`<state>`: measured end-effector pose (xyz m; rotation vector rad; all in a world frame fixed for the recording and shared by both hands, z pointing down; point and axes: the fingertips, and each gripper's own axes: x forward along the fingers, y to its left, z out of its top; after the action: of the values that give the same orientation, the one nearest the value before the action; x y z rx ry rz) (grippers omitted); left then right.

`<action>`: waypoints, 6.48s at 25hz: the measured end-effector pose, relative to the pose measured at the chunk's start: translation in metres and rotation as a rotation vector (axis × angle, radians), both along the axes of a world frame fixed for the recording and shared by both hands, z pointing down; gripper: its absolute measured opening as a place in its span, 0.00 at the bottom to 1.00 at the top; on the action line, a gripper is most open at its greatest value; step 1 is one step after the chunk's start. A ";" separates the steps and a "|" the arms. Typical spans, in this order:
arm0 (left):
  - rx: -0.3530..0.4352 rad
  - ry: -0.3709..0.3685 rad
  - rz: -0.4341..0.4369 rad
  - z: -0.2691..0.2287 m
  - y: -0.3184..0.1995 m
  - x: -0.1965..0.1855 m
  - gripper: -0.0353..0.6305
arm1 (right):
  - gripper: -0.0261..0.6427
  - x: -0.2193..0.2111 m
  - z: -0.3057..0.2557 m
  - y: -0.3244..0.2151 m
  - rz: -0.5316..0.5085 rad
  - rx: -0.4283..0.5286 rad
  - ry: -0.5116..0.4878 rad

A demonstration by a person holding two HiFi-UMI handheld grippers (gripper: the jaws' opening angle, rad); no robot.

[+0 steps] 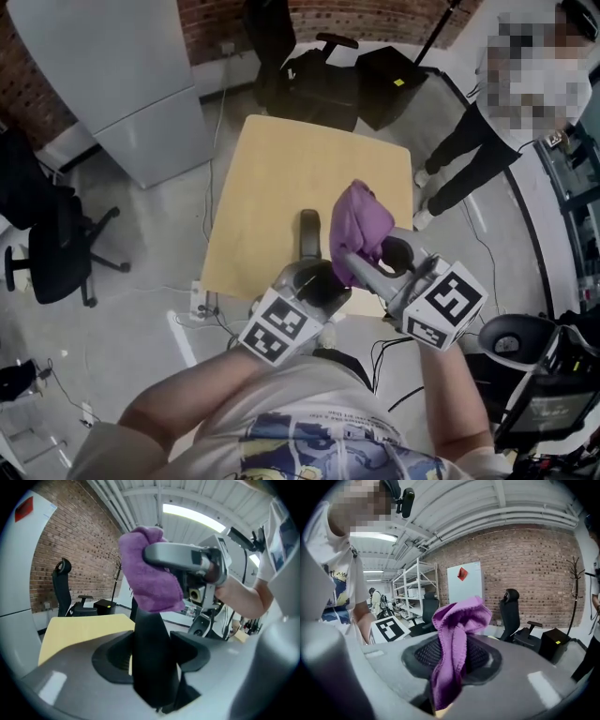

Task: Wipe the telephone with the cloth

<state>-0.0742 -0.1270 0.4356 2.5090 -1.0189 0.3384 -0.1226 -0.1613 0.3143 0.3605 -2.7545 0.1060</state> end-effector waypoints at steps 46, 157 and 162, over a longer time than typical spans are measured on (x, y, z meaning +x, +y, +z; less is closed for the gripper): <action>-0.055 0.096 -0.072 -0.021 -0.018 0.043 0.43 | 0.20 0.121 0.006 -0.047 0.110 -0.007 -0.065; -0.327 1.181 -0.168 -0.069 -0.055 -0.074 0.43 | 0.20 0.009 0.105 0.071 -0.156 -0.071 0.189; -0.339 1.176 -0.143 -0.065 -0.054 -0.079 0.43 | 0.20 0.011 0.100 0.084 -0.132 -0.068 0.201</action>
<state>-0.1531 -0.1812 0.3702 1.7846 -0.5428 -0.8465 -0.1113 -0.0769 0.4143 0.1614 -2.5604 0.1221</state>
